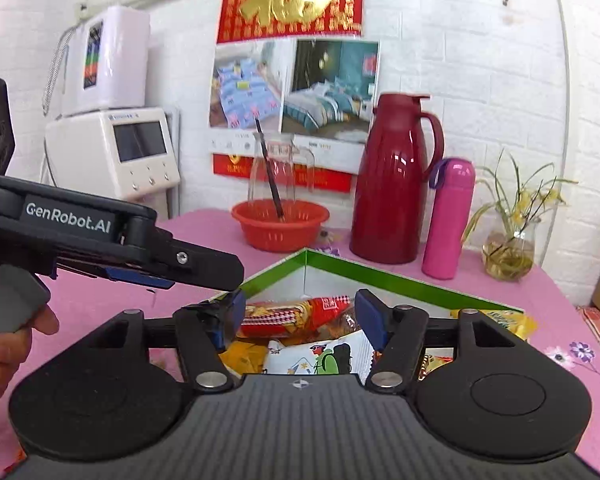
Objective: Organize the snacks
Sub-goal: 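Move both tools back to the clear red-labelled bag of brown snacks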
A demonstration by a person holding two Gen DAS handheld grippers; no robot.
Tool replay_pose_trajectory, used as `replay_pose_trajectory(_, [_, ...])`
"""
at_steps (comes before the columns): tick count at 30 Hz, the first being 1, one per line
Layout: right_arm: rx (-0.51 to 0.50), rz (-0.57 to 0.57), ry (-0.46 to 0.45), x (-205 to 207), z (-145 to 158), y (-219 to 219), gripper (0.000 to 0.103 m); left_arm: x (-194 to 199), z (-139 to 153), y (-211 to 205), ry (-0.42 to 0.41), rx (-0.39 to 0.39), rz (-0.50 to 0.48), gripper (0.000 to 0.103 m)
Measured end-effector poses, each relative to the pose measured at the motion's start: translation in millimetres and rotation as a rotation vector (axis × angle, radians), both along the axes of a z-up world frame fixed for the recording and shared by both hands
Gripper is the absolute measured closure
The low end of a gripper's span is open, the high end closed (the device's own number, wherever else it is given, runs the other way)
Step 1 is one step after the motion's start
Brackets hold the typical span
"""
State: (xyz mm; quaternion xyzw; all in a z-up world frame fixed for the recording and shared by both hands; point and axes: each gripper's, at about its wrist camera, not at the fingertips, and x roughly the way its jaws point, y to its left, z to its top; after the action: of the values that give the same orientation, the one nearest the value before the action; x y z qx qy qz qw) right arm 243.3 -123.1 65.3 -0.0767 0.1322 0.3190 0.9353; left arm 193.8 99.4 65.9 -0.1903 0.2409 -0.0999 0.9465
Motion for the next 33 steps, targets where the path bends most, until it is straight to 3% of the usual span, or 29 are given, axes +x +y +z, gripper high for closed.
replay_pose_trajectory(9, [0.043, 0.061, -0.035, -58, 11, -37, 0.000, -69, 0, -9, 0.016, 0.021, -0.001, 0.002])
replay_pose_trajectory(17, [0.063, 0.055, 0.081, -91, -20, -71, 0.000, -114, -33, -10, 0.073, 0.019, 0.001, 0.000])
replay_pose_trajectory(21, [0.077, 0.077, 0.169, -104, -39, -73, 0.000, -117, -52, -14, 0.121, 0.059, 0.005, 0.000])
replay_pose_trajectory(27, [0.075, 0.139, 0.227, -117, -50, -63, 0.000, -109, -70, -18, 0.158, 0.130, 0.000, 0.001])
replay_pose_trajectory(30, [0.069, 0.170, 0.233, -123, -52, -55, 0.000, -105, -76, -10, 0.181, 0.091, 0.001, 0.014])
replay_pose_trajectory(32, [0.061, 0.195, 0.241, -124, -53, -49, 0.000, -102, -81, -5, 0.212, 0.043, -0.007, 0.037])
replay_pose_trajectory(33, [0.054, 0.206, 0.241, -125, -53, -45, 0.000, -102, -84, -3, 0.228, 0.020, -0.017, 0.043])
